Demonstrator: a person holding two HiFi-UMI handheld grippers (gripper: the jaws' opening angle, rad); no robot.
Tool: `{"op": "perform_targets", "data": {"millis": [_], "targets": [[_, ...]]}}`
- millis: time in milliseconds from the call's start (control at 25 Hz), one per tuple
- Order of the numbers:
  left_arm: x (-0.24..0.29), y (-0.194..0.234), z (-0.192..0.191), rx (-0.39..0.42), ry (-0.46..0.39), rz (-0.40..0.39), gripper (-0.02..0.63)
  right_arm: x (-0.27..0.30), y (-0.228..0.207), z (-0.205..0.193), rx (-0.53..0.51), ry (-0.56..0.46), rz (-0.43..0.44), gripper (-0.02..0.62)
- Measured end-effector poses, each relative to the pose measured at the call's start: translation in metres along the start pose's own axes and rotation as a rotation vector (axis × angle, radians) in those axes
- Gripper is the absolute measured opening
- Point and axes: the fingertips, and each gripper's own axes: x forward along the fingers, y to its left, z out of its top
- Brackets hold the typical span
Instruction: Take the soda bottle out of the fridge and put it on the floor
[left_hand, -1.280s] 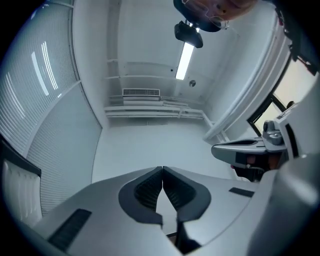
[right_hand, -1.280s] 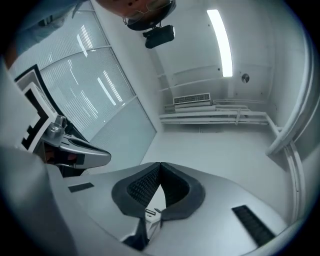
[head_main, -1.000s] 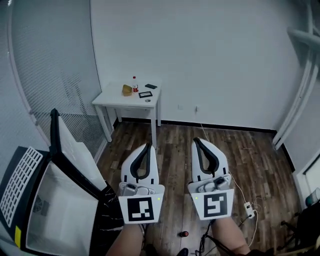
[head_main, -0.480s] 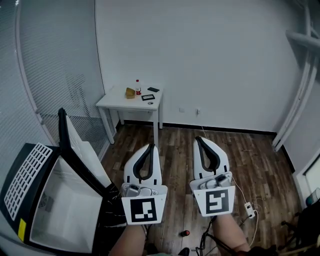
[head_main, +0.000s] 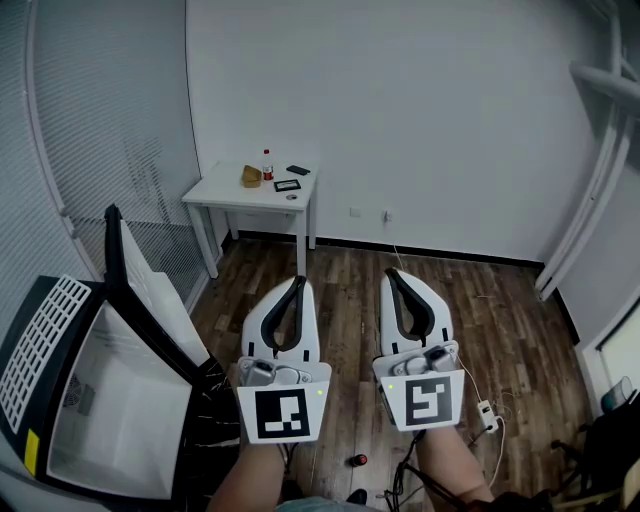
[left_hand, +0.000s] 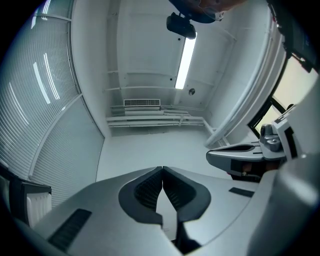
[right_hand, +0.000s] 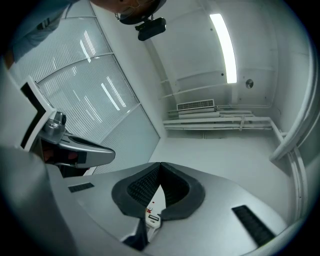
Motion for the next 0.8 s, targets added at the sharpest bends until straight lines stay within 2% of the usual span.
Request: {"op": "perform_targets", "data": {"millis": [280, 800], "targets": [[0.0076, -0.0048, -0.0001, 0.024, -0.005, -0.004, 0.017, 0.0015, -0.0049, -0.0041, 0.002, -0.011, -0.004, 0.011], [0.0101, -0.0082, 0.0050, 0.018, -0.016, 0.003, 0.017, 0.0008, -0.0070, -0.0065, 0.007, -0.015, -0.002, 0.011]]}}
